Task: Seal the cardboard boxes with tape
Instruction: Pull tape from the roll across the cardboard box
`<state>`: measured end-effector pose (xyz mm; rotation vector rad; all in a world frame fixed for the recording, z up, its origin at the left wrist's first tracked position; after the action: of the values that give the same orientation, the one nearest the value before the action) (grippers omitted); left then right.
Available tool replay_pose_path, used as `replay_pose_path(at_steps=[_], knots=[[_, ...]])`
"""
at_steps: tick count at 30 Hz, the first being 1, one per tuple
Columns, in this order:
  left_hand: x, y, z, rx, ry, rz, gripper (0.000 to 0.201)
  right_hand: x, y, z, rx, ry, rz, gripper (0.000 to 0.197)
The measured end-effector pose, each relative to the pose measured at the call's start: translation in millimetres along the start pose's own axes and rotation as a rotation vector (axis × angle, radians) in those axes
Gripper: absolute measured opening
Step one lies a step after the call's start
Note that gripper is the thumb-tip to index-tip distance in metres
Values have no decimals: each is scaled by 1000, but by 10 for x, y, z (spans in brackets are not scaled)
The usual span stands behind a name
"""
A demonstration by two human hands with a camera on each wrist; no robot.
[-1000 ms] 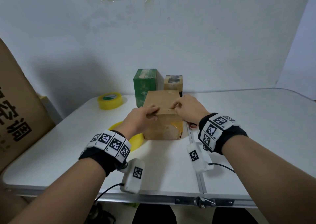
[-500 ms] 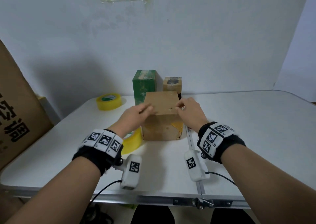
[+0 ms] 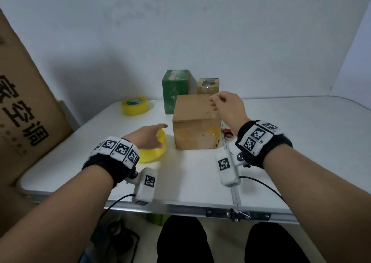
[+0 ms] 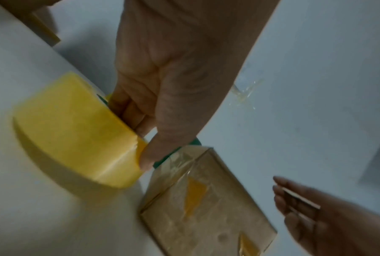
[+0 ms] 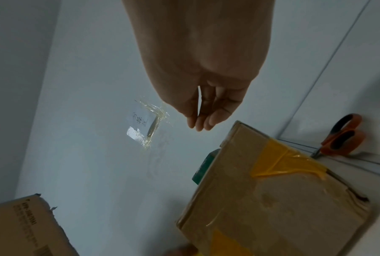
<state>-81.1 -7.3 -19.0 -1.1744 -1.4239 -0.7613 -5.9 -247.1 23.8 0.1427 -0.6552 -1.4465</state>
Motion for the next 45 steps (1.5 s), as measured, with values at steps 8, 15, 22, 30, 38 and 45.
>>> replay_pose_path(at_steps=[8, 15, 22, 30, 38, 45], knots=[[713, -293, -109, -189, -644, -383, 69, -220, 115, 433, 57, 125, 103, 18], [1125, -648, -540, -542, -811, -363, 71, -213, 215, 886, 38, 398, 268, 68], [1176, -665, -823, -557, -890, -291, 68, 60, 115, 1001, 177, 380, 90, 21], [1068, -656, -1031, -622, -811, -266, 69, 225, 108, 920, 130, 321, -50, 4], [969, -629, -1336, -686, -695, -270, 73, 420, 116, 710, -6, 293, -175, 10], [556, -190, -1219, -589, -543, -276, 53, 699, -163, 483, 19, 30, -163, 24]])
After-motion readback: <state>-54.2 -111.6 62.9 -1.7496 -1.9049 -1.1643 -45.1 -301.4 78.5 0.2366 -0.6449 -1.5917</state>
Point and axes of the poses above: each hand's wrist, its own y-axis towards the middle knuckle, its own x-axis out of the back of the hand, z = x × y, the point moved 2 cm from there along y, towards the middle knuckle, and after that the axes turned 7 degrees about x, right-handed, at the moved point
